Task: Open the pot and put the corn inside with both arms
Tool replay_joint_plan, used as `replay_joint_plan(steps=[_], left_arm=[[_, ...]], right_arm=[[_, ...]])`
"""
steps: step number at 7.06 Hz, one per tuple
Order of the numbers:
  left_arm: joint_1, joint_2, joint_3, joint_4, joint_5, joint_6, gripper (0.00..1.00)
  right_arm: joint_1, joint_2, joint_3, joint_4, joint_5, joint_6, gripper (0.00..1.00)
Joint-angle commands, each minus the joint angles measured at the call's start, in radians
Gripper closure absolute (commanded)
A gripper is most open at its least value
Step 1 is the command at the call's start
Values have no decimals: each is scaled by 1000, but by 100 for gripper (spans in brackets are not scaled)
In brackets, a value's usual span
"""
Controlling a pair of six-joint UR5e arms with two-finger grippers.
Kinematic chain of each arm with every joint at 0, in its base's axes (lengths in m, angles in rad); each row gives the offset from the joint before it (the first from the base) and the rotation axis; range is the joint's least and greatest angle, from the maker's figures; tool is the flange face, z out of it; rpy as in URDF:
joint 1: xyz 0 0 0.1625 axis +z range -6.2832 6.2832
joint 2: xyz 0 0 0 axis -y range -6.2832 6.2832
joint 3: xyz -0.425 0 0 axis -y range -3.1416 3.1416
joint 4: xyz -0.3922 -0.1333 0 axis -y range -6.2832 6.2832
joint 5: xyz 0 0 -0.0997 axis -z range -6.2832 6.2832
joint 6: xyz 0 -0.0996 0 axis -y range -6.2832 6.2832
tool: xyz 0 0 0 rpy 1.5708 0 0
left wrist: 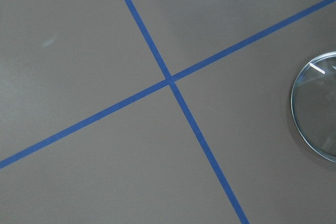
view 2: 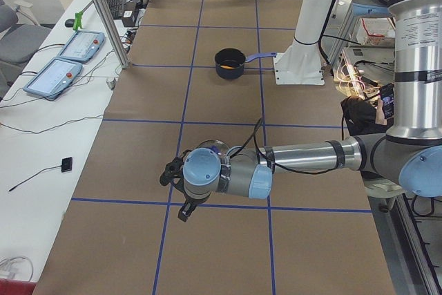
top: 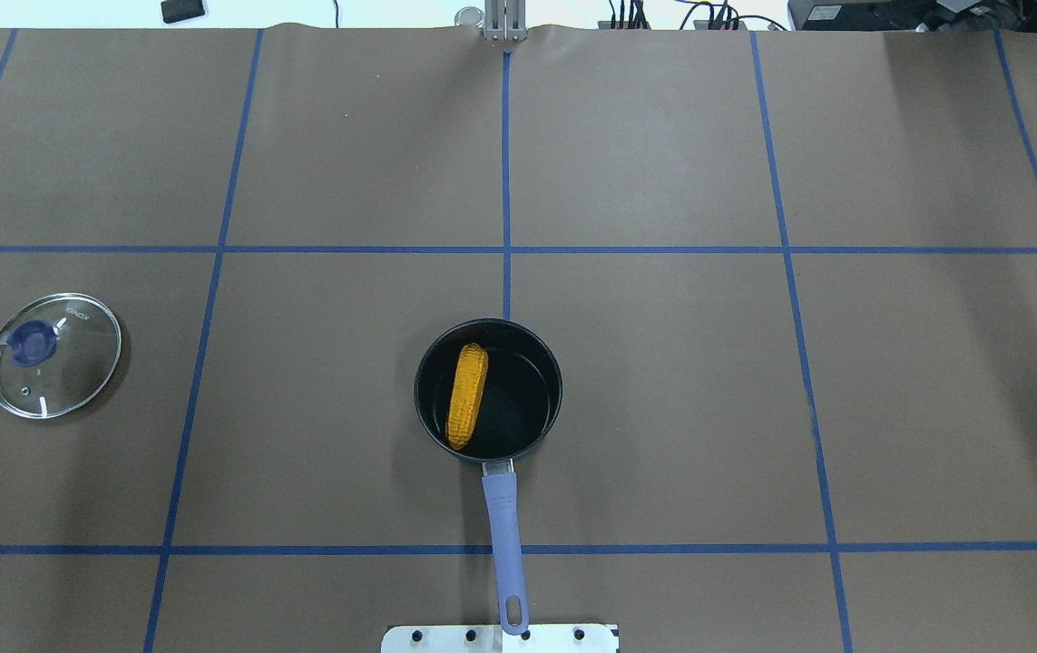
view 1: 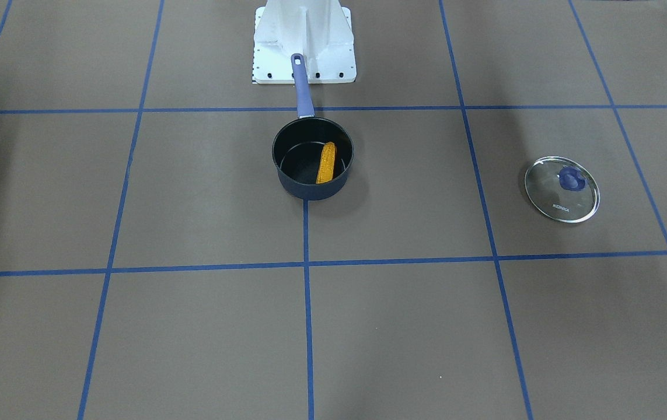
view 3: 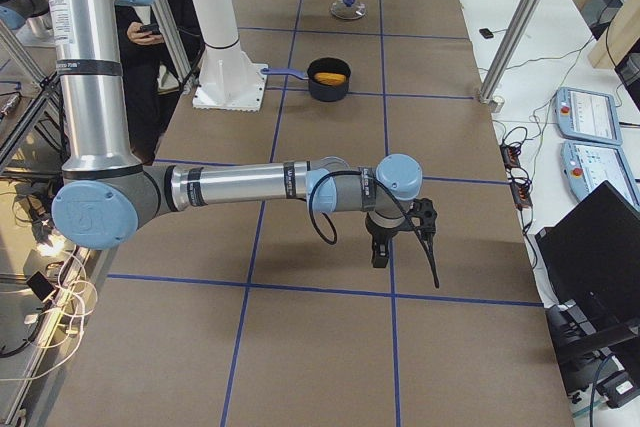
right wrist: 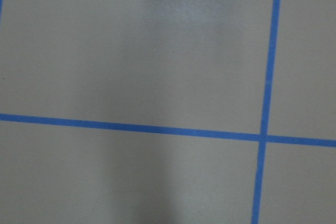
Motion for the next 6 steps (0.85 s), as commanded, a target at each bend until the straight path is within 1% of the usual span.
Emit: replay_joint_plan(steps=[1, 3, 6], left_arm=[[0, 0, -3, 0, 2, 0, 2], [0, 3, -1, -10, 5, 0, 2], [-7, 8, -15, -10, -2, 0, 2]], right_arm=[[9, 4, 4, 2, 3, 21, 0], [9, 7, 0, 40, -14, -5, 0], [9, 4, -13, 40, -14, -4, 0]])
